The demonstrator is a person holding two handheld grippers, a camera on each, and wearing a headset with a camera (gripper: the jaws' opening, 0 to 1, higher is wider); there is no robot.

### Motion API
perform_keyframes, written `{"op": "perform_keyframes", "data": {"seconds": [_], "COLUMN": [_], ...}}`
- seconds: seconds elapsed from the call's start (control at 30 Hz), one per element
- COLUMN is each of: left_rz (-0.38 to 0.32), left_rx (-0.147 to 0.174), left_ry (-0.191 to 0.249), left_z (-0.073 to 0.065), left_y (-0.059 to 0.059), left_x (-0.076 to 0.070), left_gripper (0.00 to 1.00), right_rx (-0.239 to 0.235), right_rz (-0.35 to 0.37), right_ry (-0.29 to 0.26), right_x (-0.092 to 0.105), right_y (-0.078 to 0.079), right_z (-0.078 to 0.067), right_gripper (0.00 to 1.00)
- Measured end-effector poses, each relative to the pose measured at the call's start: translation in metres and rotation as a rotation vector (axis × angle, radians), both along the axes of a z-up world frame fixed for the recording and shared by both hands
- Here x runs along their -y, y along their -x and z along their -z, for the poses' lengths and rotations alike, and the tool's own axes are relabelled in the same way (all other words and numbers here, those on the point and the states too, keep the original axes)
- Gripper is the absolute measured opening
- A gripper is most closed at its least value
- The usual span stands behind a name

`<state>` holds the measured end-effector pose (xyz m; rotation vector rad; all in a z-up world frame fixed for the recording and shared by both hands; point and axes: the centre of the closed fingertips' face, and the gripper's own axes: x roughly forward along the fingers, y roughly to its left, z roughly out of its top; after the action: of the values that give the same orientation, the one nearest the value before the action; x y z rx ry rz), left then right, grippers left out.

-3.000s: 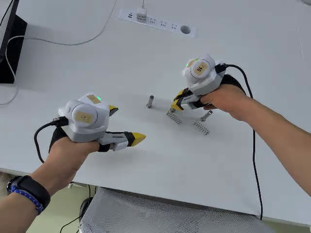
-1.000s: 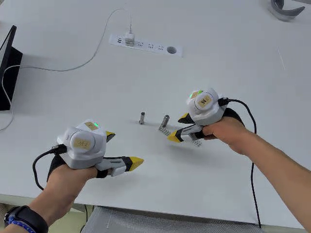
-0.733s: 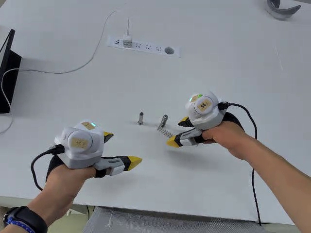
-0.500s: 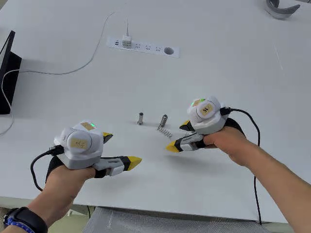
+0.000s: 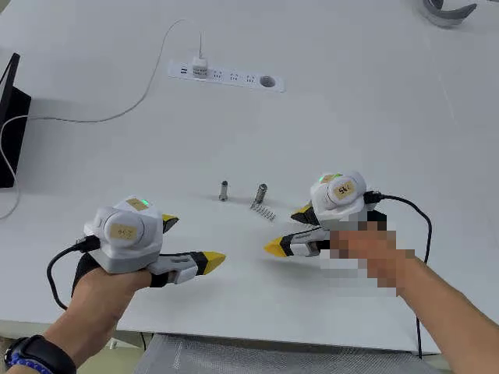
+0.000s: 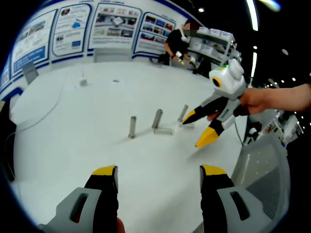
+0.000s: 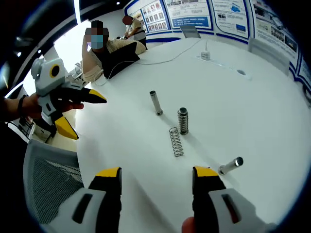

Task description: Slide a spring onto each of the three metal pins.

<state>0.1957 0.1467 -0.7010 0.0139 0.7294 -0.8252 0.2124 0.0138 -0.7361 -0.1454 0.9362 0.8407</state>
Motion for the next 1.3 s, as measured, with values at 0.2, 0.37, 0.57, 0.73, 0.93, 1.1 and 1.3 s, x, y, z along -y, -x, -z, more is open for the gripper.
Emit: {"op": "perform_keyframes", "data": {"seconds": [0.2, 0.37, 0.57, 0.73, 0.93, 1.1, 1.3], "left_rz": [0.002, 0.005, 0.012, 0.013, 0.013, 0.014, 0.021], "left_rx": [-0.003, -0.007, -0.012, -0.015, -0.017, -0.018, -0.021], "left_ry": [-0.001, -0.001, -0.005, -0.008, -0.01, -0.012, -0.02], "left_z": [0.0, 0.001, 0.002, 0.004, 0.004, 0.005, 0.006], "left_y": [0.0, 0.001, 0.001, 0.0, 0.0, 0.0, 0.001], "left_x": [0.002, 0.004, 0.007, 0.008, 0.01, 0.012, 0.013], "left_gripper": [0.7, 0.7, 0.7, 0.7, 0.7, 0.7, 0.7], "right_rx": [0.032, 0.04, 0.049, 0.055, 0.046, 0.045, 0.053], "right_rz": [0.049, 0.117, 0.155, 0.193, 0.213, 0.23, 0.258], "right_ry": [-0.031, -0.079, -0.091, -0.126, -0.156, -0.157, -0.156], "right_x": [0.002, 0.004, 0.011, 0.015, 0.015, 0.02, 0.027], "right_y": [0.002, 0.003, 0.008, 0.009, 0.016, 0.021, 0.026], "right_z": [0.0, -0.003, -0.001, -0.006, -0.01, -0.009, -0.012], "right_gripper": [0.64, 0.65, 0.69, 0.7, 0.75, 0.76, 0.79]}}
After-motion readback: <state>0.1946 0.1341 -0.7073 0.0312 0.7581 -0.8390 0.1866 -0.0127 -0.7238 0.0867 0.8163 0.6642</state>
